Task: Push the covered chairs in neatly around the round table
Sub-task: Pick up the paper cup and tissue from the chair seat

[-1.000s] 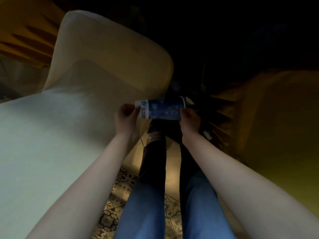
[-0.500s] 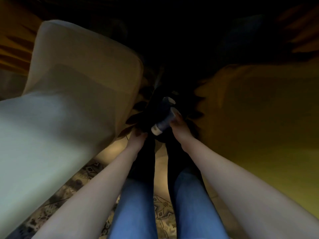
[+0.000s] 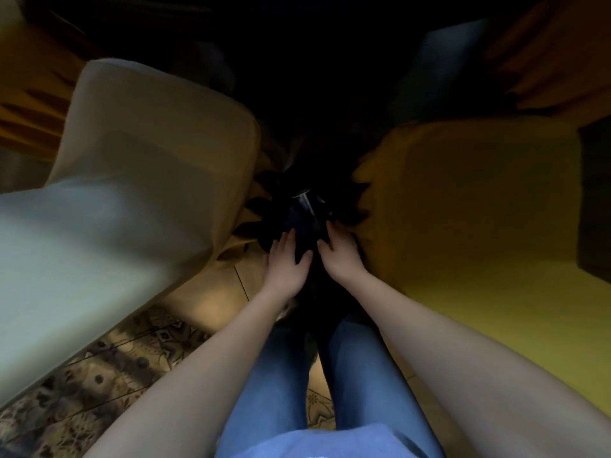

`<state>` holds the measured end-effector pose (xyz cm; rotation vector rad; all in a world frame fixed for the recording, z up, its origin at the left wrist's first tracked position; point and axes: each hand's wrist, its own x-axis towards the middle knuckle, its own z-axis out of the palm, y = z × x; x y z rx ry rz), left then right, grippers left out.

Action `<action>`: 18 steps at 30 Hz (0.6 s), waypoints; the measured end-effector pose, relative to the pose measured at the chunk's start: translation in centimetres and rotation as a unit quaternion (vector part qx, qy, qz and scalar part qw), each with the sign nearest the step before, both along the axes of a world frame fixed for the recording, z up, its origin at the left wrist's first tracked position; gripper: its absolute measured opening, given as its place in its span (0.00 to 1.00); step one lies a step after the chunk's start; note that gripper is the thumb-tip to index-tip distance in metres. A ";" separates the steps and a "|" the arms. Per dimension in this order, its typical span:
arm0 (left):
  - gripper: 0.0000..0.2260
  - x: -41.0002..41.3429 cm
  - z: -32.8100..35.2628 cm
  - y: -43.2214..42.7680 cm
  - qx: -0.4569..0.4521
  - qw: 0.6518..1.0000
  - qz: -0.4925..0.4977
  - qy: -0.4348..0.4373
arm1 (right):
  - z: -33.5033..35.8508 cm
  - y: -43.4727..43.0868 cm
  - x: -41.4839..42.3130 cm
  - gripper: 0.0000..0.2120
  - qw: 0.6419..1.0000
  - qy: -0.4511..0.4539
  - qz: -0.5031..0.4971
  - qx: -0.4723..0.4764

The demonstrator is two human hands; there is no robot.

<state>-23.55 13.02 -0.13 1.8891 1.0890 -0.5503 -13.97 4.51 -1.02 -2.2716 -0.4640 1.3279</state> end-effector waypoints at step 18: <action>0.27 -7.2 13.1 -3.7 0.139 0.958 -0.208 -0.140 | 13.8 -7.2 -9.1 0.29 0.946 -0.301 0.123 0.007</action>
